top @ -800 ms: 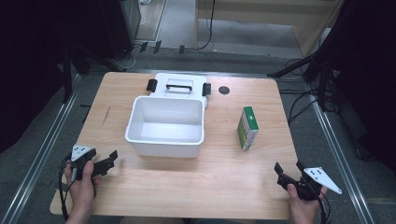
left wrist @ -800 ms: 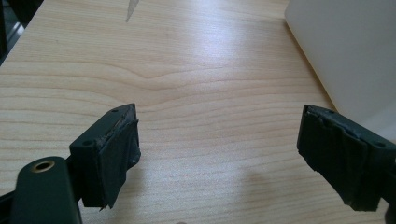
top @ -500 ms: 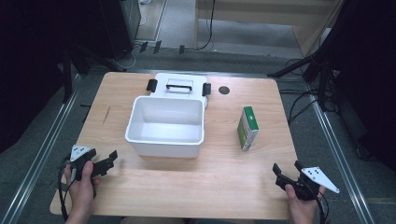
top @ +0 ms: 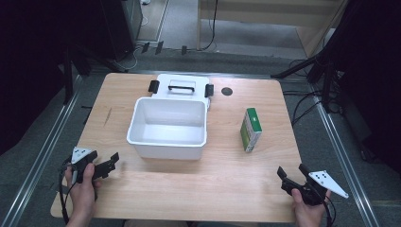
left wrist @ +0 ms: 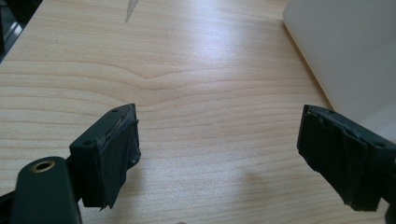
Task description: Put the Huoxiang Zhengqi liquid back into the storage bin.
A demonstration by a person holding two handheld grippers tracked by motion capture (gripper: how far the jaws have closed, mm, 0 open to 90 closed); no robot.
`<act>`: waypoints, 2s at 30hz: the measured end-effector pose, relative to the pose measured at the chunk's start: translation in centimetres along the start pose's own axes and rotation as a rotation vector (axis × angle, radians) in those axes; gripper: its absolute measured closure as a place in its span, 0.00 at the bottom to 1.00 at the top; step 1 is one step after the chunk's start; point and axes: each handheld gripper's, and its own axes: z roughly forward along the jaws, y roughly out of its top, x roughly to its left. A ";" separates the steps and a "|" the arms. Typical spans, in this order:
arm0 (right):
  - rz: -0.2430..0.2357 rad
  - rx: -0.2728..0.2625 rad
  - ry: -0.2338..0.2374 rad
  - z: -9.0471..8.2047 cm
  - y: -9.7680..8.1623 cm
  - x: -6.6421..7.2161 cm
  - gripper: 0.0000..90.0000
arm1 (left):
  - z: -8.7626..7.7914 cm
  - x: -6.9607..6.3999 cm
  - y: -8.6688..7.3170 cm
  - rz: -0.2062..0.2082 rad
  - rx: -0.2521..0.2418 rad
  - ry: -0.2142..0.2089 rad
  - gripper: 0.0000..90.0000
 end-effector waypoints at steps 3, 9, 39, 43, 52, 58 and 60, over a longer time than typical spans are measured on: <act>-0.031 0.022 0.014 -0.2 0.1 0.4 0.15 | 0.0 0.0 0.0 -0.001 -0.002 -0.002 0.15; -0.093 0.007 -0.003 -0.8 1.5 1.7 0.18 | -0.1 -0.1 0.0 0.005 -0.005 0.000 0.15; -0.289 0.722 0.006 5.1 10.6 7.3 0.17 | 0.0 -0.1 0.0 0.003 -0.004 0.001 0.15; -0.254 0.861 0.029 6.7 12.5 8.0 0.17 | 0.0 -0.1 0.0 0.001 -0.002 0.001 0.15; -0.268 1.012 -0.025 9.2 15.9 10.1 0.22 | 0.0 -0.1 0.0 0.001 -0.001 -0.001 0.15; -0.255 1.051 -0.023 10.3 17.7 11.2 0.30 | 0.0 0.0 0.0 0.001 -0.001 -0.001 0.15; -0.250 1.051 -0.029 10.6 18.1 11.5 0.31 | 0.0 0.0 0.0 0.003 0.002 -0.001 0.15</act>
